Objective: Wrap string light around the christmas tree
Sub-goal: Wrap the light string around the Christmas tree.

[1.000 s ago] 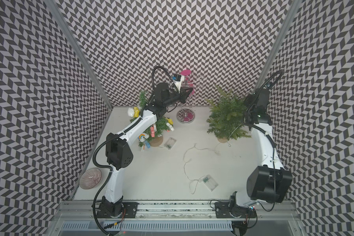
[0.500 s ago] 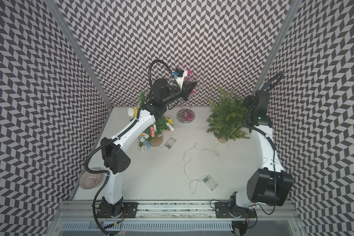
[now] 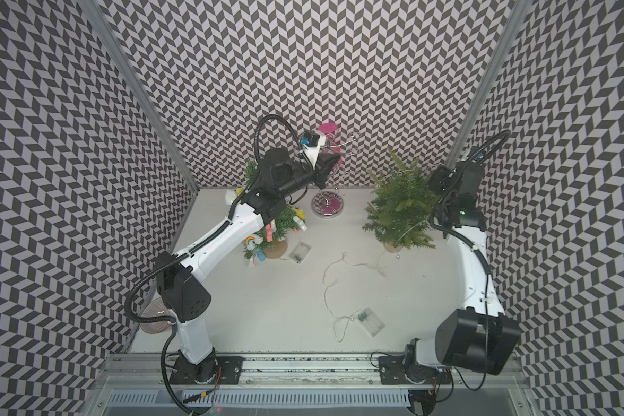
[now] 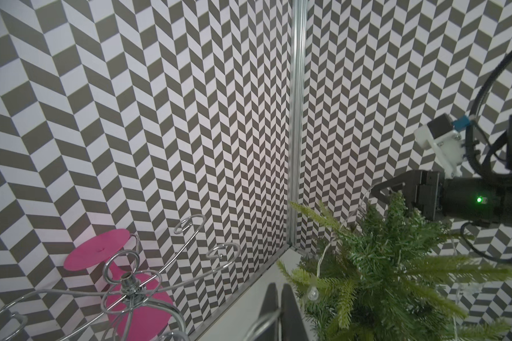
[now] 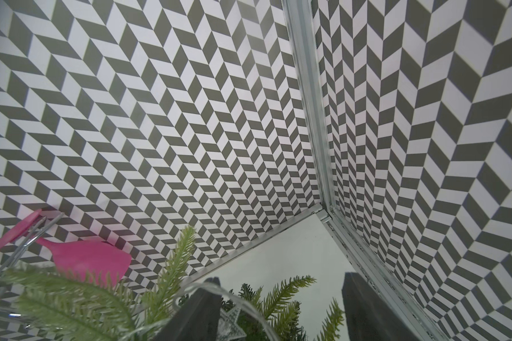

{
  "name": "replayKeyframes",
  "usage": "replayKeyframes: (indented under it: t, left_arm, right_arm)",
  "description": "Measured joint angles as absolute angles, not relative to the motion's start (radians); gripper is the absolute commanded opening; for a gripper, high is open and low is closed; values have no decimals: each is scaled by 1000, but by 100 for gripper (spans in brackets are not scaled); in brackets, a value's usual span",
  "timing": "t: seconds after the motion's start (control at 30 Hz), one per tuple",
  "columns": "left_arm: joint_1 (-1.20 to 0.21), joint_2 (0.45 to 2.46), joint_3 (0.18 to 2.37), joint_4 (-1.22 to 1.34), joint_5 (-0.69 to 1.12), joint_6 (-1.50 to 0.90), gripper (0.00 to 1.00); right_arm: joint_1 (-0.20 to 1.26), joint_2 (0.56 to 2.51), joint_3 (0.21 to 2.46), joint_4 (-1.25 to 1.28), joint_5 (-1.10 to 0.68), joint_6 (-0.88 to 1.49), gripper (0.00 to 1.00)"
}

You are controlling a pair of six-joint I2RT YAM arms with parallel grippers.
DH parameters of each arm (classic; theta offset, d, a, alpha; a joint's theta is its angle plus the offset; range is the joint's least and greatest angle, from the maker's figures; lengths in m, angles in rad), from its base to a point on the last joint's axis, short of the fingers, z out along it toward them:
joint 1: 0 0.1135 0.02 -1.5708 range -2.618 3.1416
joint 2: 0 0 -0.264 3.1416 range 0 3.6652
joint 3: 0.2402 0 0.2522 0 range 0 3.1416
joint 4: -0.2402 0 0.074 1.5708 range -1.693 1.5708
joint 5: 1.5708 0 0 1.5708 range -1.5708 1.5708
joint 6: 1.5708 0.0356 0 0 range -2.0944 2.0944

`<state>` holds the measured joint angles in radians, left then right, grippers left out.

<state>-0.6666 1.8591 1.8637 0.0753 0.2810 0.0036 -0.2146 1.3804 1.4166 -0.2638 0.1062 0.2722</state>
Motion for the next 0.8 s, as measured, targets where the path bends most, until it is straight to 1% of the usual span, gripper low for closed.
replayKeyframes:
  t: [0.07,0.1,0.17,0.3,0.47,0.53,0.57,0.6,0.63,0.67,0.73,0.8]
  left_arm:
    - [-690,1824,1811,83,264,12,0]
    - [-698,1801,1776,91,256,14,0]
    - [-715,1765,1729,101,252,15,0]
    - [-721,1745,1723,117,241,21,0]
    - [-721,1741,1687,141,226,29,0]
    - [-728,1741,1671,134,209,29,0]
    - [-733,1741,1664,135,204,28,0]
    - [-736,1741,1658,136,199,28,0]
    - [-739,1741,1656,134,195,28,0]
    - [-740,1744,1658,134,188,28,0]
    - [-744,1761,1698,118,178,28,0]
    - [-745,1787,1755,106,173,30,0]
  right_arm:
    - [-215,1345,1416,-276,118,281,84]
    - [-215,1326,1416,-278,124,286,86]
    - [-215,1301,1431,-294,136,289,86]
    - [-215,1303,1477,-308,151,296,86]
    - [-215,1278,1431,-329,158,305,86]
    - [-215,1258,1423,-353,157,307,83]
    - [-215,1256,1429,-362,157,304,80]
    - [-216,1265,1448,-373,155,299,73]
    - [-218,1288,1479,-377,152,297,69]
    - [-220,1313,1512,-379,150,294,69]
    - [-221,1382,1574,-377,141,293,73]
    - [-221,1406,1554,-368,129,292,76]
